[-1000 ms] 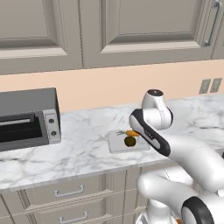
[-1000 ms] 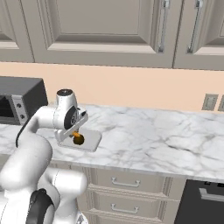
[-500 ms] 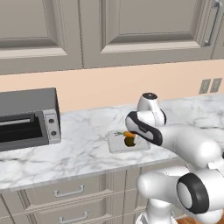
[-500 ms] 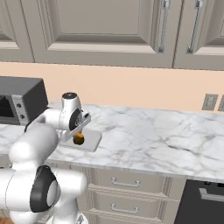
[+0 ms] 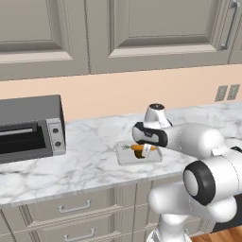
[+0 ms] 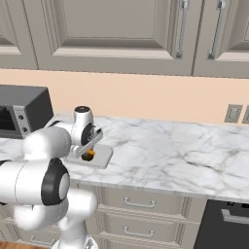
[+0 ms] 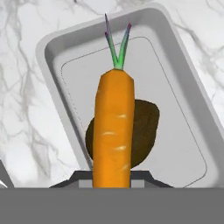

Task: Take the carrot and avocado out of the freezer and place them in the tupperware container on the counter. Then put the tupperware containing the vegetables back in the freezer.

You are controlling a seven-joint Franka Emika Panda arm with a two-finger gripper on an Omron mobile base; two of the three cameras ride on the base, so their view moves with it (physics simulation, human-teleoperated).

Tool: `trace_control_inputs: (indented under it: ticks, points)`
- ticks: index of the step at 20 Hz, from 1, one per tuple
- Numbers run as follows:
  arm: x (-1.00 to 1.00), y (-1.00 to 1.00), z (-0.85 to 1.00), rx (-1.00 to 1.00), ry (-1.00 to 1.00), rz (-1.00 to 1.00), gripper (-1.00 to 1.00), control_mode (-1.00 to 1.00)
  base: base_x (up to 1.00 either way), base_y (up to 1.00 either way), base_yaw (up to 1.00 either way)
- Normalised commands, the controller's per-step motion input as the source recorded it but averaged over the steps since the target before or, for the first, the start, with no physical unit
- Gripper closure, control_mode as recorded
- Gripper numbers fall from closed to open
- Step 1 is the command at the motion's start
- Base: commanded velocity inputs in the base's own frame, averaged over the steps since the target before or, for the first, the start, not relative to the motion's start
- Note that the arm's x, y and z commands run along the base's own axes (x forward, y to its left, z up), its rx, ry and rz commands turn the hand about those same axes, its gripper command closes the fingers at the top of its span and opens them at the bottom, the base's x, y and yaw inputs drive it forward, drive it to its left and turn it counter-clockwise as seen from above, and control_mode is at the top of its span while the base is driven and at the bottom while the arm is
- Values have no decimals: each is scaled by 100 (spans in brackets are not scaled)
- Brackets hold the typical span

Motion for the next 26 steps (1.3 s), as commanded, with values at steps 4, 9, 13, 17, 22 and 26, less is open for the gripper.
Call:
trace_control_inputs:
  ticks: [4, 9, 13, 17, 22, 26]
  points:
    - [14, 1, -15, 0, 0, 7, 100, -100, 0, 0, 0]
    - [0, 2, -1, 0, 0, 6, -100, -100, 0, 0, 0]
    - [0, 0, 3, 0, -2, 1, -100, -100, 0, 0, 0]
    - [0, 0, 37, 0, -5, 0, -100, -100, 0, 0, 0]
    - [-1, 11, 52, 0, 0, -1, -100, -100, 0, 0, 0]
    - [-11, 52, 0, 5, 0, -12, -100, -100, 0, 0, 0]
